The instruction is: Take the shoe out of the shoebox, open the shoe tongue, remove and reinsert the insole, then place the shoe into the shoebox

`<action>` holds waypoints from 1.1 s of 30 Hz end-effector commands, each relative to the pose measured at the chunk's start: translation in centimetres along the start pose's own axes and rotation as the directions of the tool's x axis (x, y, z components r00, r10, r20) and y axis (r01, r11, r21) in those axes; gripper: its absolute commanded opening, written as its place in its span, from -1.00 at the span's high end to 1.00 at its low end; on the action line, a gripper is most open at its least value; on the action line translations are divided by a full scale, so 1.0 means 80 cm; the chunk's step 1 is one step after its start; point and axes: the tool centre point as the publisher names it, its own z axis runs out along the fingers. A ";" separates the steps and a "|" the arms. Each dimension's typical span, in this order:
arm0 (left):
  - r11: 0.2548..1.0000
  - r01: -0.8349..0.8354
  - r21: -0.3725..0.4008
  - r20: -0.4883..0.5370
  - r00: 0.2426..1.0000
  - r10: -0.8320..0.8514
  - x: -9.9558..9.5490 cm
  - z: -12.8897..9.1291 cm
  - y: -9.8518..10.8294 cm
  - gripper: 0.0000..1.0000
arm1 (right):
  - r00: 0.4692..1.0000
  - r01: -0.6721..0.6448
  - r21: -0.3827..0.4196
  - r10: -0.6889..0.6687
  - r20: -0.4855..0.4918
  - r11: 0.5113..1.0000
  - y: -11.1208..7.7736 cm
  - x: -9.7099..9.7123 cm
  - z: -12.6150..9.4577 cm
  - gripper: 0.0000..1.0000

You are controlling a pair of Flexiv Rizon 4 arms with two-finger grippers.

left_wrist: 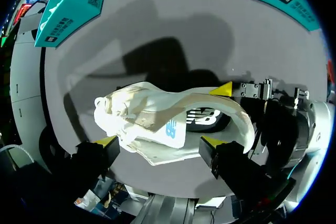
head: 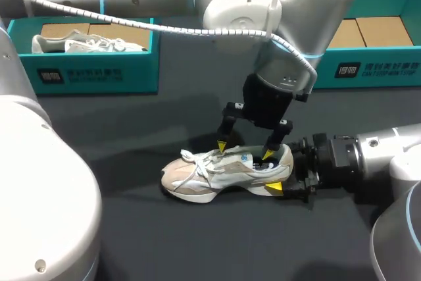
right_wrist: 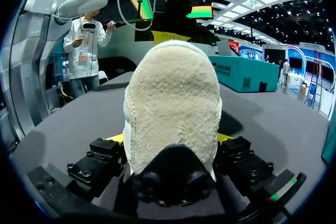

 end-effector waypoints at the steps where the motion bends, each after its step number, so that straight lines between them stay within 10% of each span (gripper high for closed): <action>1: 1.000 0.010 -0.014 0.035 0.999 -0.009 0.007 0.008 -0.006 -1.00 | 1.000 0.000 0.004 0.000 0.000 1.000 0.000 0.001 -0.001 1.00; 33: 0.991 0.078 -0.113 0.245 0.968 -0.048 -0.004 0.042 -0.013 -0.69 | 1.000 0.000 0.004 0.000 0.000 1.000 0.000 0.001 -0.001 1.00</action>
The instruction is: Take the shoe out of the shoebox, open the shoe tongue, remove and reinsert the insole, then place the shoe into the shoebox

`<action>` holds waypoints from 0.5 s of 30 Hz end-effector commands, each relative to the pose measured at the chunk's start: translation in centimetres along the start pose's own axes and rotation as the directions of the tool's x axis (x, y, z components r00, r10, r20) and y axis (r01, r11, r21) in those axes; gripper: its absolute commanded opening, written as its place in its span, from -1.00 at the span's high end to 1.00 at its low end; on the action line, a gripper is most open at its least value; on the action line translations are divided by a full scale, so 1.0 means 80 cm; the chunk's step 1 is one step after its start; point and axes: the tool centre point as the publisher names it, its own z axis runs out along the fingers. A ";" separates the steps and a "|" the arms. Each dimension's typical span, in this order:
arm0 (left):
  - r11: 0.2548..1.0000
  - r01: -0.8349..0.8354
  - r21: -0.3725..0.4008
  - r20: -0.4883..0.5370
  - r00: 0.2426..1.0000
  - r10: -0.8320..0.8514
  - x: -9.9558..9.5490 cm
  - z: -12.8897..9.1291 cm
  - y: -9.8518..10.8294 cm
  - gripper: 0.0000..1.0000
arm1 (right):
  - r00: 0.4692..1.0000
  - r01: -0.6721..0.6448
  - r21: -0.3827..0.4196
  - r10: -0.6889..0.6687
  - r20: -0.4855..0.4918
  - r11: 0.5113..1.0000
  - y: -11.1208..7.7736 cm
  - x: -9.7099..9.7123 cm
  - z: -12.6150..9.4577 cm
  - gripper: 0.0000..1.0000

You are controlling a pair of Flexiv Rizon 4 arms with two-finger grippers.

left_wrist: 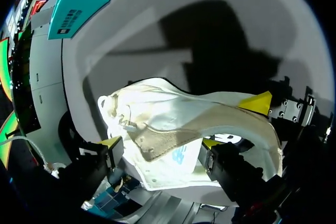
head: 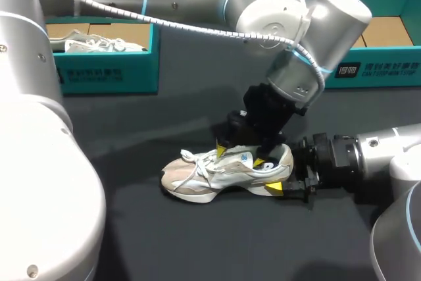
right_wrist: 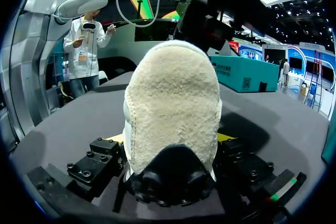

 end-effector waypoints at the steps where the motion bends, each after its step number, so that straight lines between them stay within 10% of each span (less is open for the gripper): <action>1: 1.000 -0.001 -0.012 0.020 1.000 0.001 0.002 0.000 0.000 -0.64 | 1.000 0.000 0.004 0.000 0.000 1.000 0.000 0.001 -0.001 1.00; 15: 0.999 -0.026 -0.035 0.024 0.999 0.027 -0.014 -0.003 0.010 0.07 | 1.000 0.000 0.004 0.000 0.000 1.000 0.000 0.001 -0.001 1.00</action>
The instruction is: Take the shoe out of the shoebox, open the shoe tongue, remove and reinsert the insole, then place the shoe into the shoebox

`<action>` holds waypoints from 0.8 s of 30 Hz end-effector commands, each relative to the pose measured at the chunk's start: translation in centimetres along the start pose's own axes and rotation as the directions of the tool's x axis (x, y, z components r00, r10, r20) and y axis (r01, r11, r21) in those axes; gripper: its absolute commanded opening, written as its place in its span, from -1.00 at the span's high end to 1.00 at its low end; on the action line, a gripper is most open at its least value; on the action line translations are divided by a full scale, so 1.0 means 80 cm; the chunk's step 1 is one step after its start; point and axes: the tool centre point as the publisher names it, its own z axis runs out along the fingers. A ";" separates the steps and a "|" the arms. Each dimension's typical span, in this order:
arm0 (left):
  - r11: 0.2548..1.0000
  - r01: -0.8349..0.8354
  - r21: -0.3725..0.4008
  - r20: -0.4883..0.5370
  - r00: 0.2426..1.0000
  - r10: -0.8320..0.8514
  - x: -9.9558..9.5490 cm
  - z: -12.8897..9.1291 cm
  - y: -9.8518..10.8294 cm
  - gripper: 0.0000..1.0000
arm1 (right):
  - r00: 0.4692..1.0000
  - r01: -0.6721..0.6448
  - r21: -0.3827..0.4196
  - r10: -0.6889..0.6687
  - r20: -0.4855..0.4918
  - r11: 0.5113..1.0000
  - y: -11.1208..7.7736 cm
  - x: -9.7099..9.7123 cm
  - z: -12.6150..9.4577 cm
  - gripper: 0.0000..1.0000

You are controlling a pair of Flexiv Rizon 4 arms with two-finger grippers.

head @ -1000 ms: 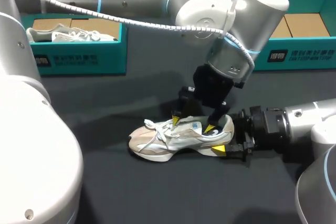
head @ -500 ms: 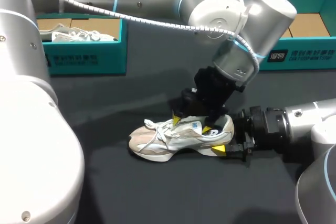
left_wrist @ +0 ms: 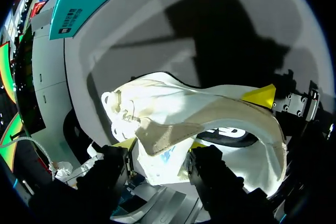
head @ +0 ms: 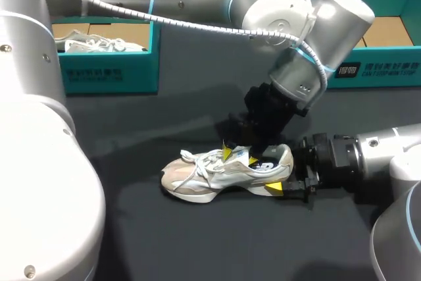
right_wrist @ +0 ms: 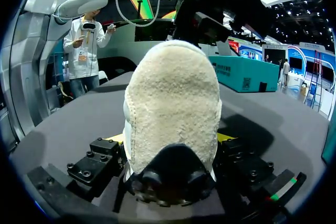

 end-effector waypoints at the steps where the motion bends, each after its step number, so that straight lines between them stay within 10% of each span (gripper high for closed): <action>1: 1.000 -0.003 0.006 -0.013 1.000 0.003 -0.010 0.000 0.003 0.07 | 1.000 0.000 0.004 0.000 0.000 1.000 0.000 0.001 -0.001 1.00; 12: 1.000 -0.013 0.011 -0.041 0.999 0.013 -0.022 -0.006 0.006 0.22 | 1.000 0.000 0.004 0.000 0.000 1.000 0.000 0.001 -0.001 1.00; 24: 0.999 -0.035 0.027 -0.063 0.997 0.036 -0.027 -0.007 0.012 1.00 | 1.000 0.000 0.004 0.000 0.000 1.000 0.000 0.001 -0.001 1.00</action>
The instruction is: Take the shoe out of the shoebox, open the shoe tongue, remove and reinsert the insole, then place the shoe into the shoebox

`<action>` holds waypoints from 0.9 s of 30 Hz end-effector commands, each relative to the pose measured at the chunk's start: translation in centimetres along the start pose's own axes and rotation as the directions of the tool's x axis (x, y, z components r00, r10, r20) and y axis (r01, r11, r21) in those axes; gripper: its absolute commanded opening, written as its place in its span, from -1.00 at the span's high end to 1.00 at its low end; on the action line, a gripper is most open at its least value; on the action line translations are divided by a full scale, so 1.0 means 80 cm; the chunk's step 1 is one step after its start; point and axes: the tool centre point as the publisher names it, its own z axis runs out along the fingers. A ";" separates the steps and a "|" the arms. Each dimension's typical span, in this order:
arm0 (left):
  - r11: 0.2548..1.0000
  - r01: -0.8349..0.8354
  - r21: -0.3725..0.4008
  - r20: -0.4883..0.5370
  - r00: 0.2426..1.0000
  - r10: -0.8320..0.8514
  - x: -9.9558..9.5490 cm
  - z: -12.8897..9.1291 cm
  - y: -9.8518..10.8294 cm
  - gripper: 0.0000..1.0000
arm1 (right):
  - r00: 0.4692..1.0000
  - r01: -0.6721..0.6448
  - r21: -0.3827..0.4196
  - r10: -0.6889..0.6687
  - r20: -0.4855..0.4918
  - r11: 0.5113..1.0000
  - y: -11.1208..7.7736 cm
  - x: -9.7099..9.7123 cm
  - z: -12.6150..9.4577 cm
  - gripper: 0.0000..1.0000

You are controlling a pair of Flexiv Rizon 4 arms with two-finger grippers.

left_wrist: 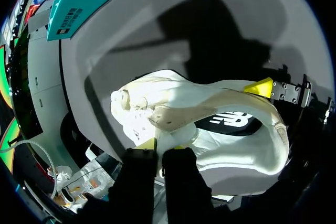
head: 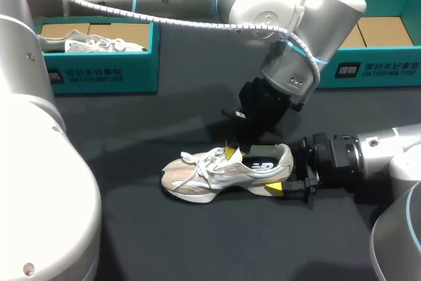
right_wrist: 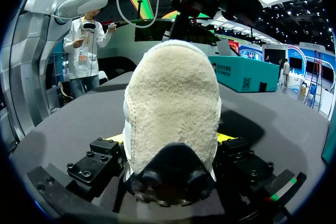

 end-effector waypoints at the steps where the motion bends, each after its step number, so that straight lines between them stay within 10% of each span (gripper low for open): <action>1: 1.000 -0.003 0.023 -0.025 1.000 0.003 -0.009 0.000 0.008 1.00 | 1.000 0.000 0.004 0.000 0.000 1.000 0.000 0.001 -0.001 1.00; 27: 0.970 0.211 0.121 -0.481 0.868 -0.128 -0.106 0.036 0.032 1.00 | 1.000 0.000 0.004 0.000 0.000 1.000 0.000 0.001 -0.001 1.00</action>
